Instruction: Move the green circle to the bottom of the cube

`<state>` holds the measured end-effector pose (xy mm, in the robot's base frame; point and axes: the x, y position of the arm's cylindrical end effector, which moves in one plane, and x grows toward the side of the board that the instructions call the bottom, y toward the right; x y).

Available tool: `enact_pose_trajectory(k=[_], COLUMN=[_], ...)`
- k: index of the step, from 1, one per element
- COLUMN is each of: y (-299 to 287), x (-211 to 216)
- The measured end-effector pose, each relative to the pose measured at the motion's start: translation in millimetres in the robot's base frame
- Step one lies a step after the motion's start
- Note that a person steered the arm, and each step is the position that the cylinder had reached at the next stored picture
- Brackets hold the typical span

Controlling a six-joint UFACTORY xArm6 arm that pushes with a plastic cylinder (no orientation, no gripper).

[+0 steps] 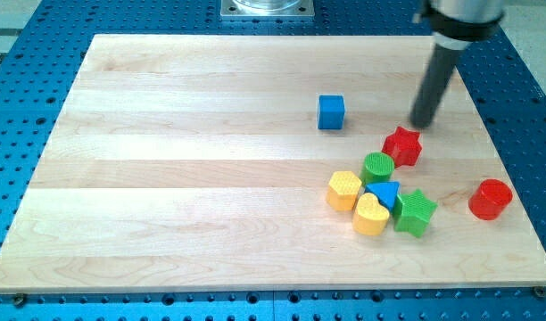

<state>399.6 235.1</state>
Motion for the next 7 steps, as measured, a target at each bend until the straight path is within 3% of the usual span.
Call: enact_pose_trajectory(k=[1,4,5,7], y=[16,15,10,-93], x=[56,64,105,117])
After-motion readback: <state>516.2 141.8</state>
